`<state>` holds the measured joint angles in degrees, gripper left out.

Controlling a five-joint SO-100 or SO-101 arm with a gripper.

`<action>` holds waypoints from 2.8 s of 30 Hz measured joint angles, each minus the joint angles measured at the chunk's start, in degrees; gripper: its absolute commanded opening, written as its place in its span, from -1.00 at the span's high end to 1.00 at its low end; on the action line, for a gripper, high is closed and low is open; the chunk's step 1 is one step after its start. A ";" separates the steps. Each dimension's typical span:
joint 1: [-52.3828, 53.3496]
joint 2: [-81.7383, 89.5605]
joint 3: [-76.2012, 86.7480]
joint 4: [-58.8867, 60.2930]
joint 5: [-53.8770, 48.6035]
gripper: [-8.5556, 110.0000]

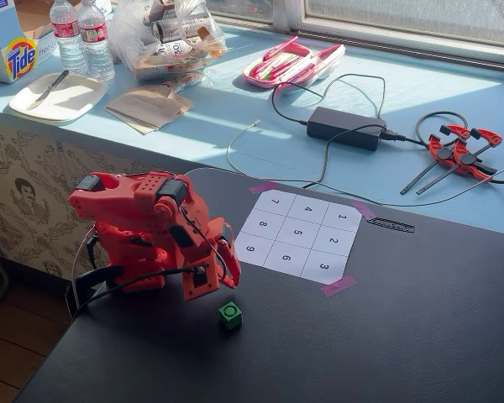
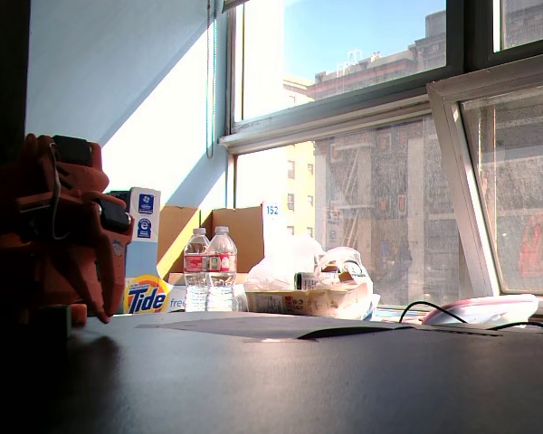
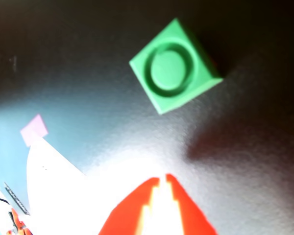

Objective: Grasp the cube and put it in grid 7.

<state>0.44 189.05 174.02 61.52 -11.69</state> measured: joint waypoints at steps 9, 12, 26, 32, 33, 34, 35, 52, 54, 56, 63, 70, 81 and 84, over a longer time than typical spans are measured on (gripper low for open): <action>1.32 -18.98 -19.86 2.46 -4.75 0.85; 3.52 -28.13 -34.10 7.47 -8.61 0.81; 20.92 -53.79 -50.89 14.94 -48.52 0.33; 21.27 -53.17 -39.11 4.92 -51.94 0.30; 21.27 -53.00 -37.97 3.52 -52.12 0.30; 21.27 -52.73 -37.00 2.46 -52.29 0.30; 21.09 -52.65 -36.30 1.58 -52.38 0.30; 23.12 -52.12 -28.12 -8.96 -62.93 0.28; 23.12 -52.12 -27.07 -9.58 -65.13 0.29; 23.38 -52.12 -26.19 -11.07 -66.88 0.31; 24.96 -52.12 -20.65 -20.39 -70.84 0.42; 24.96 -50.98 -20.13 -23.99 -69.26 0.85; 20.74 -43.24 -17.49 -21.97 -63.46 0.85; 16.35 -37.27 -17.49 -18.11 -58.27 0.85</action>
<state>16.79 151.79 156.53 43.42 -69.96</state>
